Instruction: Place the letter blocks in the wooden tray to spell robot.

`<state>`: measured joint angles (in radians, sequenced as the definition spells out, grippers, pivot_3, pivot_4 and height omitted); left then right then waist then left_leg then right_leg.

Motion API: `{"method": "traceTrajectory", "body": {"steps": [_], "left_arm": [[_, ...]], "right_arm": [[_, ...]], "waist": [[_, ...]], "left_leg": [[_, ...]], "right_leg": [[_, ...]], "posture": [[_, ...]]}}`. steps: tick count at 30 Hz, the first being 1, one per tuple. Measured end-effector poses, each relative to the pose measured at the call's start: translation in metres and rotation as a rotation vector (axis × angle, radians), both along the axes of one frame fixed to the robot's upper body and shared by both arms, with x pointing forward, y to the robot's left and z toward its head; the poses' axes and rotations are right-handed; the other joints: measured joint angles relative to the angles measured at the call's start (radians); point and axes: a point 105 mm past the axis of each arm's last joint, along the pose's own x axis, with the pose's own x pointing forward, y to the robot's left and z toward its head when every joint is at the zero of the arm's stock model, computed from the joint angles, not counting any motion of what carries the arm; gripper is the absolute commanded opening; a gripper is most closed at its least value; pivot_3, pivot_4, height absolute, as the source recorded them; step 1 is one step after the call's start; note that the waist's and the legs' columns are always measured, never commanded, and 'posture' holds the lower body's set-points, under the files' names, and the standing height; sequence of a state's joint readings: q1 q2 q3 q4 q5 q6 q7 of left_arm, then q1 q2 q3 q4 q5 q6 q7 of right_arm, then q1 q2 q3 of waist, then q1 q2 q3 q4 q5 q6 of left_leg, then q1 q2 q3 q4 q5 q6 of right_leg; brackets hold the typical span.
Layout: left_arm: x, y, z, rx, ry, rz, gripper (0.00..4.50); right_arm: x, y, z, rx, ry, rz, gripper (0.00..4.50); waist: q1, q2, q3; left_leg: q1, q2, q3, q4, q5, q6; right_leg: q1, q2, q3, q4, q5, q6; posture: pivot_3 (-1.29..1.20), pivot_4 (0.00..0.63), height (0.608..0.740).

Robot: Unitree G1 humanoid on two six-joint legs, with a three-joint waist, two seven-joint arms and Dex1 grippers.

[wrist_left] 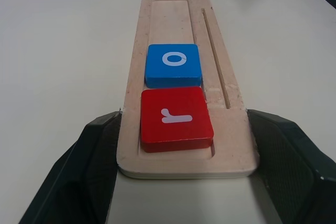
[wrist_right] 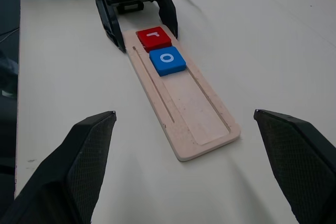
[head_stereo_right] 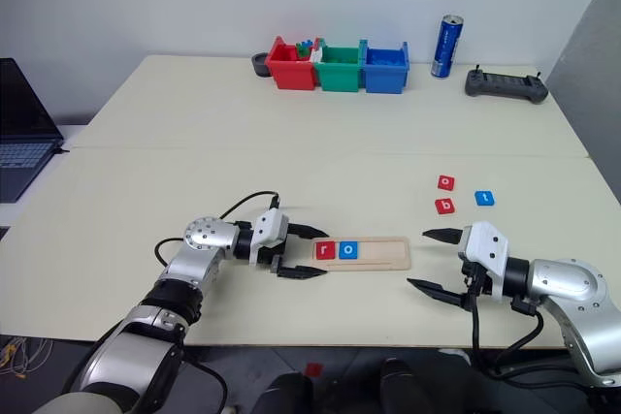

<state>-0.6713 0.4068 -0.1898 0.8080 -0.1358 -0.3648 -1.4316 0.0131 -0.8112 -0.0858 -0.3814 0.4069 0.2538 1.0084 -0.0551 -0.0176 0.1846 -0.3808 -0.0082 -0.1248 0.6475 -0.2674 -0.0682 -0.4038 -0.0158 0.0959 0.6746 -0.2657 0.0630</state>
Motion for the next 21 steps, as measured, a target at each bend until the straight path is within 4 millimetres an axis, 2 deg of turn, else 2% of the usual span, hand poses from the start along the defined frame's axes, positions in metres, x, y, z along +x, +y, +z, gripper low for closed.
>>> {"method": "traceTrajectory", "body": {"steps": [7, 12, 21], "left_arm": [[0.004, -0.014, 0.000, -0.008, -0.010, -0.031, 3.38], [0.001, -0.015, -0.001, -0.003, 0.004, -0.067, 3.38], [0.007, -0.013, 0.002, 0.027, -0.010, -0.075, 3.38]], "right_arm": [[0.002, 0.000, 0.001, 0.003, -0.007, -0.007, 4.50], [0.002, 0.000, 0.000, 0.003, 0.001, -0.012, 4.50], [0.004, 0.000, 0.003, 0.004, -0.007, -0.021, 4.50]], "waist": [[0.000, 0.000, 0.000], [-0.001, 0.000, 0.000], [-0.002, 0.000, 0.000]], "left_leg": [[0.000, 0.000, 0.000, 0.000, 0.000, 0.000], [0.000, 0.000, 0.000, 0.000, 0.000, 0.000], [0.000, 0.000, 0.000, 0.000, 0.000, 0.000]], "right_leg": [[0.000, 0.000, 0.000, 0.000, 0.000, 0.000], [0.000, 0.000, 0.000, 0.000, 0.000, 0.000], [0.000, 0.000, 0.000, 0.001, 0.000, 0.000]], "posture": [[0.00, 0.150, 0.740], [0.00, 0.150, 0.740], [0.00, 0.150, 0.740]]}}
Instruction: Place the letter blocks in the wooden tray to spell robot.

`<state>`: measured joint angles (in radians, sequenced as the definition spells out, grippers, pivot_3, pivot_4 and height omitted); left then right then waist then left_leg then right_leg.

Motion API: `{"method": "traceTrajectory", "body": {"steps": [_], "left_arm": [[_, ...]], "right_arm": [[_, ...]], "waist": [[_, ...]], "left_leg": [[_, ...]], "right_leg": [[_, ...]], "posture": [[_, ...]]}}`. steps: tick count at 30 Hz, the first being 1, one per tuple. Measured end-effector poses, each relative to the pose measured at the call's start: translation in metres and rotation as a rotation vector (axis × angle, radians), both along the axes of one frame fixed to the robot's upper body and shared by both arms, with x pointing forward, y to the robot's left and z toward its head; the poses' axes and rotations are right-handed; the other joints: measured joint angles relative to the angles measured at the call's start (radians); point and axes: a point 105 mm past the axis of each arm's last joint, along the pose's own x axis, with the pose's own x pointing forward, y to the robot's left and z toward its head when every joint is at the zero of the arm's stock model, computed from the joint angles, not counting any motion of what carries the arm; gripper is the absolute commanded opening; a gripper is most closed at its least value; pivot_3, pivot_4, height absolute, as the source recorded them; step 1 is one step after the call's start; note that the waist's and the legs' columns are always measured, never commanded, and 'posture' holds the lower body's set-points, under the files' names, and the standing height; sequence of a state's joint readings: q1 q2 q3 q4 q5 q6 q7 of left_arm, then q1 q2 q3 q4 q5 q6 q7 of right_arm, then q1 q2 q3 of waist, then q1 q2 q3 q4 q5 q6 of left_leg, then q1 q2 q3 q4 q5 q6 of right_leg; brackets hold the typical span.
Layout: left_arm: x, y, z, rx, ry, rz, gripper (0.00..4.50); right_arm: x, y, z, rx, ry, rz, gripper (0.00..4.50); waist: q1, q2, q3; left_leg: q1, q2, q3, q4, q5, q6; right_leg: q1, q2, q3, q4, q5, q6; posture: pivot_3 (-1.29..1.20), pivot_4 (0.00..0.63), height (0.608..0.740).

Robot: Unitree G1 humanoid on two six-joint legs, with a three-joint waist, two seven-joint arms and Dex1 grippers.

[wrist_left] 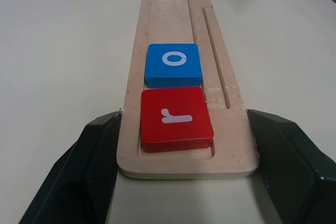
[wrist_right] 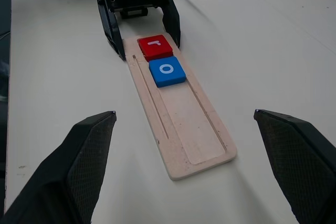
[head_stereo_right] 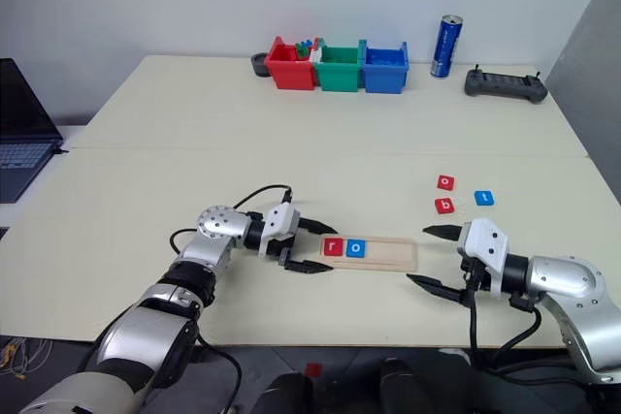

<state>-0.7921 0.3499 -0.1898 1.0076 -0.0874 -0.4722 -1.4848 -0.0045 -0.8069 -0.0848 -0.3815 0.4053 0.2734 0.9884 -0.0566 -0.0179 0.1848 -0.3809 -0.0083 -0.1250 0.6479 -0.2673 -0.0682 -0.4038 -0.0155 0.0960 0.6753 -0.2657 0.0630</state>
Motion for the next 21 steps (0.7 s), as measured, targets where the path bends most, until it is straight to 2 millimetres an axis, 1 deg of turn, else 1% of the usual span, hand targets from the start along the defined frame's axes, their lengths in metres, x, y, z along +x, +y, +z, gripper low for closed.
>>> {"method": "traceTrajectory", "body": {"steps": [5, 7, 8, 9, 13, 17, 21], "left_arm": [[0.000, 0.000, -0.001, 0.005, -0.002, -0.004, 3.38], [0.001, -0.001, 0.000, 0.010, -0.004, -0.007, 4.10], [0.002, -0.001, 0.001, 0.012, -0.005, -0.007, 4.38], [0.003, -0.001, 0.002, 0.015, -0.008, -0.005, 4.48], [0.002, 0.000, 0.001, 0.019, -0.004, -0.012, 4.48], [0.002, 0.004, 0.002, 0.024, 0.006, -0.004, 4.48], [0.003, 0.015, 0.014, 0.012, -0.005, 0.005, 4.48]], "right_arm": [[0.001, 0.001, 0.000, 0.000, -0.002, 0.000, 4.50], [0.001, 0.002, 0.000, 0.001, -0.003, 0.002, 4.50], [0.001, 0.002, 0.000, 0.001, -0.002, 0.002, 4.50], [0.001, 0.002, 0.000, 0.001, -0.003, 0.002, 4.50], [0.001, 0.002, 0.000, 0.001, -0.002, 0.000, 4.50], [0.001, 0.002, 0.000, 0.002, -0.004, -0.004, 4.50], [0.000, 0.001, -0.001, 0.003, -0.003, -0.016, 4.50]], "waist": [[0.000, 0.000, 0.000], [0.000, 0.000, 0.000], [0.000, 0.000, 0.000], [0.000, 0.000, 0.000], [0.000, 0.000, 0.000], [-0.001, 0.000, 0.000], [-0.001, 0.000, 0.000]], "left_leg": [[0.000, 0.000, 0.000, 0.000, 0.000, 0.000], [0.000, 0.000, 0.000, 0.000, 0.000, 0.000], [0.000, 0.000, 0.000, 0.000, 0.000, 0.000], [0.000, 0.000, 0.000, 0.000, 0.000, 0.000], [0.000, 0.000, 0.000, 0.000, 0.000, 0.000], [0.000, 0.000, 0.000, 0.000, 0.000, 0.000], [0.000, 0.000, 0.000, 0.000, 0.000, 0.000]], "right_leg": [[0.000, 0.000, 0.000, 0.000, 0.000, 0.000], [0.000, 0.000, 0.000, 0.000, 0.000, 0.000], [0.000, 0.000, 0.000, 0.000, 0.000, 0.000], [0.000, 0.000, 0.000, 0.000, 0.000, 0.000], [0.000, 0.000, 0.000, 0.001, 0.000, 0.000], [0.000, 0.000, 0.000, 0.001, 0.000, 0.000], [0.000, 0.000, 0.000, 0.001, 0.000, 0.000]], "posture": [[0.00, 0.150, 0.740], [0.00, 0.150, 0.740], [0.00, 0.150, 0.740], [0.00, 0.150, 0.740], [0.00, 0.150, 0.740], [0.00, 0.150, 0.740], [0.00, 0.150, 0.740]]}}
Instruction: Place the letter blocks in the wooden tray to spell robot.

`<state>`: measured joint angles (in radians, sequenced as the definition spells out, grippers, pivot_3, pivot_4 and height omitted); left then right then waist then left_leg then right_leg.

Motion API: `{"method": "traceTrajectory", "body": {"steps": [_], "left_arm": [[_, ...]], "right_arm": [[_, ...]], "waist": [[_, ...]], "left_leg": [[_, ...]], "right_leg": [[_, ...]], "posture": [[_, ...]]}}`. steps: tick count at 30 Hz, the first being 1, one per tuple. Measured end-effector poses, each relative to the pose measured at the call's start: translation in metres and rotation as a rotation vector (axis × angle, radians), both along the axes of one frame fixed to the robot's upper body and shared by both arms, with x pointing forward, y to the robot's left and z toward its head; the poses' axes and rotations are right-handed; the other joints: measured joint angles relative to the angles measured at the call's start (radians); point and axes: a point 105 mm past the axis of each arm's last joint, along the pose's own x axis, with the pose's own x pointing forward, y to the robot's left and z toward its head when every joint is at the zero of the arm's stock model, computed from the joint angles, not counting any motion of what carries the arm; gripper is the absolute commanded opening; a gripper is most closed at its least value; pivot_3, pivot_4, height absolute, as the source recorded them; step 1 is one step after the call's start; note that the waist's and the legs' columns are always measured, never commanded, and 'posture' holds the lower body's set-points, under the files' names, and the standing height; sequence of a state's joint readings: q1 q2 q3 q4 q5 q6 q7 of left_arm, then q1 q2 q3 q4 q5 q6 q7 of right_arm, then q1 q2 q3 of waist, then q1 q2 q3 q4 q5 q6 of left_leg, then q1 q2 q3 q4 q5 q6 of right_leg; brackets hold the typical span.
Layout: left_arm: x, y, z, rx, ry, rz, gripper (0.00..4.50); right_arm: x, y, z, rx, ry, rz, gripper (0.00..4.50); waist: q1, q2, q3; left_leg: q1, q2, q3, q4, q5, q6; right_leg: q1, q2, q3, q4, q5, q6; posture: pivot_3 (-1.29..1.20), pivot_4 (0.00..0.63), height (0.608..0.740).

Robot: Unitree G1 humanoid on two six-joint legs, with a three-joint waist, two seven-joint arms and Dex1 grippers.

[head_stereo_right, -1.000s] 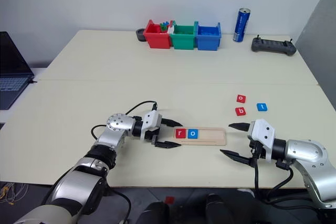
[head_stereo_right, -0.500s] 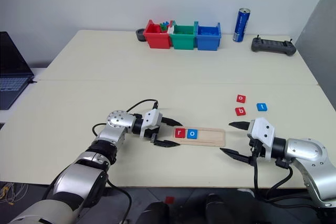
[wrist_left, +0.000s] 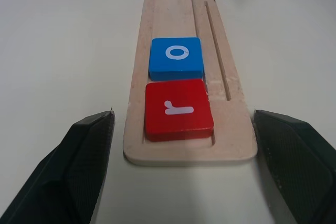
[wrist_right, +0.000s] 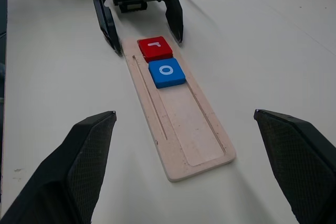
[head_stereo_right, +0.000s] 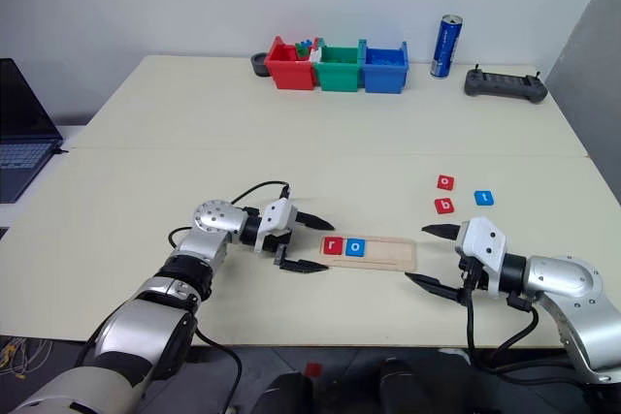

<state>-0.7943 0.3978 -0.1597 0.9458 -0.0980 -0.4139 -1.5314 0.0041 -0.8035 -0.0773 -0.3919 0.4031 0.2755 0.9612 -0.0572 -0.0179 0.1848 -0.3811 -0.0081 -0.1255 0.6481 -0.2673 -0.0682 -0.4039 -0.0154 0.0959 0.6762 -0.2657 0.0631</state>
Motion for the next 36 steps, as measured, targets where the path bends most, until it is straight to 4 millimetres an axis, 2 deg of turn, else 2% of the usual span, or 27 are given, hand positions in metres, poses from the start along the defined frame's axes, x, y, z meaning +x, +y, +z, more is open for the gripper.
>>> {"method": "traceTrajectory", "body": {"steps": [5, 8, 12, 17, 20, 27, 36], "left_arm": [[-0.003, 0.006, 0.018, -0.057, -0.015, 0.034, 4.48], [-0.006, 0.002, 0.033, -0.123, -0.026, 0.074, 4.48], [-0.021, -0.011, 0.047, -0.221, -0.018, 0.125, 4.48], [-0.034, -0.022, 0.043, -0.270, 0.028, 0.212, 4.48], [-0.039, -0.027, 0.037, -0.274, 0.066, 0.236, 4.48], [-0.037, -0.029, 0.047, -0.275, 0.033, 0.238, 4.48], [-0.036, -0.026, 0.048, -0.262, 0.021, 0.243, 4.48]], "right_arm": [[0.006, -0.005, 0.004, 0.022, -0.005, -0.090, 4.50], [0.018, -0.011, 0.013, 0.064, -0.030, -0.219, 4.50], [0.037, -0.020, 0.020, 0.172, -0.052, -0.449, 4.50], [0.059, -0.047, -0.006, 0.121, -0.006, -0.754, 4.50], [0.068, -0.052, -0.023, 0.121, 0.064, -0.854, 4.50], [0.085, -0.049, -0.030, 0.183, 0.113, -0.925, 4.50], [0.090, -0.057, -0.033, 0.161, 0.106, -0.977, 4.50]], "waist": [[0.000, 0.000, 0.000], [0.000, 0.000, 0.000], [0.002, 0.000, 0.000], [0.003, 0.001, 0.000], [0.002, 0.001, 0.000], [0.001, 0.001, 0.000], [0.001, 0.001, 0.000]], "left_leg": [[0.000, 0.000, -0.001, 0.000, 0.000, 0.000], [0.000, 0.000, -0.001, 0.000, 0.000, 0.000], [0.000, 0.000, -0.002, 0.000, 0.000, 0.000], [0.001, 0.000, 0.000, 0.000, 0.000, 0.000], [0.001, 0.000, 0.000, 0.000, 0.000, 0.000], [0.001, 0.000, 0.001, -0.001, 0.000, 0.000], [0.001, 0.000, 0.001, -0.001, 0.000, 0.000]], "right_leg": [[0.000, 0.000, 0.000, 0.000, 0.000, 0.000], [0.000, 0.000, 0.000, 0.001, 0.000, 0.000], [0.000, 0.000, 0.000, 0.001, 0.000, -0.001], [0.000, -0.001, 0.001, 0.002, 0.000, -0.001], [-0.001, 0.000, 0.001, 0.002, -0.001, -0.001], [-0.001, 0.000, 0.001, 0.002, -0.001, -0.001], [-0.001, 0.000, 0.001, 0.002, -0.001, -0.001]], "posture": [[0.00, 0.150, 0.740], [0.00, 0.150, 0.740], [0.00, 0.150, 0.740], [0.00, 0.150, 0.740], [0.00, 0.150, 0.740], [0.00, 0.150, 0.740], [0.00, 0.150, 0.740]]}}
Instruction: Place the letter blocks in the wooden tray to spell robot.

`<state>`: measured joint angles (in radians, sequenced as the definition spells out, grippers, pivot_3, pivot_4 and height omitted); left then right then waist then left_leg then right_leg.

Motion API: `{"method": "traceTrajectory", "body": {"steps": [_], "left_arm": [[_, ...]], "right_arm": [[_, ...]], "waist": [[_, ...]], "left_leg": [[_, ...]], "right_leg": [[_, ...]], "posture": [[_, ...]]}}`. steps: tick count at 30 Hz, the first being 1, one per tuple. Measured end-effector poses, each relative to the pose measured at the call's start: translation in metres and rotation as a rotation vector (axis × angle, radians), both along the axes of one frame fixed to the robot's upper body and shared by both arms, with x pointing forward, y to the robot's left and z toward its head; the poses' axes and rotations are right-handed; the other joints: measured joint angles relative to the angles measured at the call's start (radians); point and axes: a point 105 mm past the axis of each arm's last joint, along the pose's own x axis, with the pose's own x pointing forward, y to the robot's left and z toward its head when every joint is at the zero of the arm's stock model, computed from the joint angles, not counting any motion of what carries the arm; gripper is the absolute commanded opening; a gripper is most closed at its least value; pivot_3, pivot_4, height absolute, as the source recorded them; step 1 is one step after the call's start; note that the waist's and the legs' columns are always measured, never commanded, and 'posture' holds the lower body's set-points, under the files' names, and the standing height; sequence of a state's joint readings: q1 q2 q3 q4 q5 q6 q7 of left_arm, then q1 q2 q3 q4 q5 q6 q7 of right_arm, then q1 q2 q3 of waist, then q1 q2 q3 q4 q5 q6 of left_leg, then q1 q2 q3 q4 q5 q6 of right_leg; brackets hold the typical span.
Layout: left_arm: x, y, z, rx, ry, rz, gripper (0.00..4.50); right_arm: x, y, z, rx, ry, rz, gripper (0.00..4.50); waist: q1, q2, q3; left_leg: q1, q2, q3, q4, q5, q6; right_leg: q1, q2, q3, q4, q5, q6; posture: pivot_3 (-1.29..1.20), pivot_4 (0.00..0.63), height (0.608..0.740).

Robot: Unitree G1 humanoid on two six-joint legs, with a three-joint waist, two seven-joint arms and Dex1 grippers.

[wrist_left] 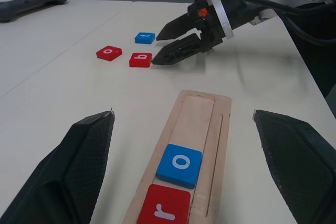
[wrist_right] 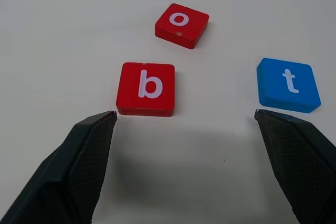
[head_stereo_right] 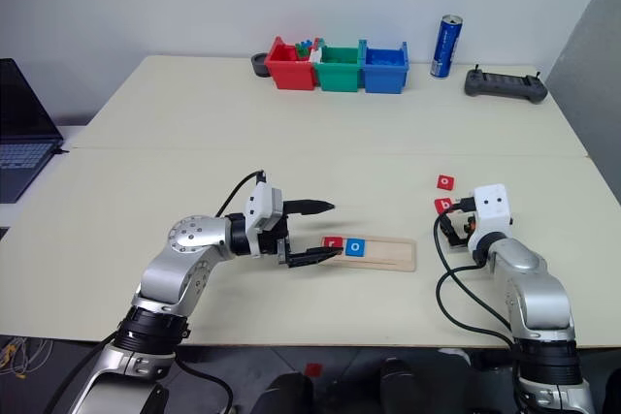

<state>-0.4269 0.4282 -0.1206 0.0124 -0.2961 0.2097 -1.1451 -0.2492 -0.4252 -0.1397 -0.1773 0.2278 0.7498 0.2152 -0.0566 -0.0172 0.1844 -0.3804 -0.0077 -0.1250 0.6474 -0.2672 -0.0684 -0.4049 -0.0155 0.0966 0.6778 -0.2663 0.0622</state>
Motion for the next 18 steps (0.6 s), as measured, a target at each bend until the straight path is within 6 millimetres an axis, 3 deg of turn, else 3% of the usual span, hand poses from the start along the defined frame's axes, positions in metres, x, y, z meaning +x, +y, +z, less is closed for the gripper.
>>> {"method": "traceTrajectory", "body": {"steps": [14, 18], "left_arm": [[0.012, 0.001, 0.007, -0.004, -0.029, 0.012, 4.48], [0.012, 0.001, 0.007, -0.005, -0.033, 0.015, 4.48]], "right_arm": [[0.007, 0.012, 0.011, 0.013, -0.018, 0.053, 4.50], [0.009, 0.019, -0.001, 0.040, 0.020, 0.079, 4.50]], "waist": [[-0.002, 0.000, 0.000], [-0.001, 0.000, 0.000]], "left_leg": [[0.000, 0.000, 0.000, 0.000, 0.000, 0.000], [0.000, 0.000, 0.000, 0.000, 0.000, 0.000]], "right_leg": [[0.000, 0.000, 0.000, 0.000, 0.000, 0.000], [0.000, 0.000, 0.000, 0.000, 0.000, 0.000]], "posture": [[0.00, 0.150, 0.740], [0.00, 0.150, 0.740]]}}
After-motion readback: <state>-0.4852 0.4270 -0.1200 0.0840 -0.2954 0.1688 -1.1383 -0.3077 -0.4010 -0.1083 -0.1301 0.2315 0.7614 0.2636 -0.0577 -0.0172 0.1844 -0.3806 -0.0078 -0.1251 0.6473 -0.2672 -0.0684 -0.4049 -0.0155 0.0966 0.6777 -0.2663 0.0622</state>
